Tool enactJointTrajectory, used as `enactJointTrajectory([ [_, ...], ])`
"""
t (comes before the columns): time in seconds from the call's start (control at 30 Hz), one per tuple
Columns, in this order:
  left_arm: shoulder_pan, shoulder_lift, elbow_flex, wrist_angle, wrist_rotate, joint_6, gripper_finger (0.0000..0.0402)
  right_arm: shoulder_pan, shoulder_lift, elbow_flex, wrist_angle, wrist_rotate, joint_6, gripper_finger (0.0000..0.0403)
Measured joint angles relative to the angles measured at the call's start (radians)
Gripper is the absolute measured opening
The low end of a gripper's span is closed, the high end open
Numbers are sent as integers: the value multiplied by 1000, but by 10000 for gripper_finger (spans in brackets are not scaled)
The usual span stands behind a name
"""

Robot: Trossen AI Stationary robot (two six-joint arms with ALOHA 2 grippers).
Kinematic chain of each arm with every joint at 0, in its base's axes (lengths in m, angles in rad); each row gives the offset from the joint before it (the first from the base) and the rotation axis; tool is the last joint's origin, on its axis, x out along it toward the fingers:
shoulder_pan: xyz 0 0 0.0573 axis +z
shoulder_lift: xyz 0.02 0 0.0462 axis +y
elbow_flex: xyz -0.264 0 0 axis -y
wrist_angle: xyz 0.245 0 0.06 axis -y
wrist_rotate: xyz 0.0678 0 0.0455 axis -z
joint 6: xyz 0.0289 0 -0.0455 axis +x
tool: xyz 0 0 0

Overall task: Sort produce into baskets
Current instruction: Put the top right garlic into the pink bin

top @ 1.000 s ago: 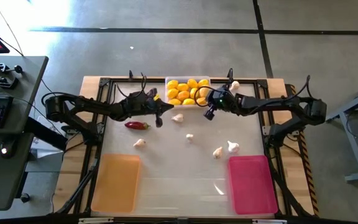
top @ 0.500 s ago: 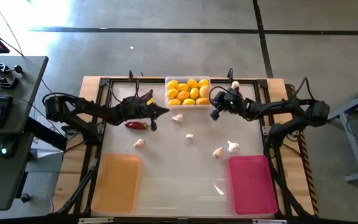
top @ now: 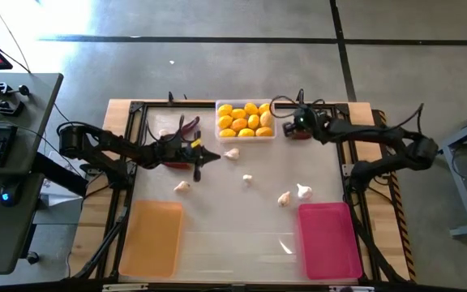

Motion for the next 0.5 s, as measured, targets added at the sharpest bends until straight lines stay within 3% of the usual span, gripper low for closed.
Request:
enactJointTrajectory([
  [0.37,-14,0,1,-8,-3,27,0,-185,68,82,-111,-31,4,198],
  [0.5,-14,0,1,-9,-3,27,0,-234,137,140,-138,-67,-11,238],
])
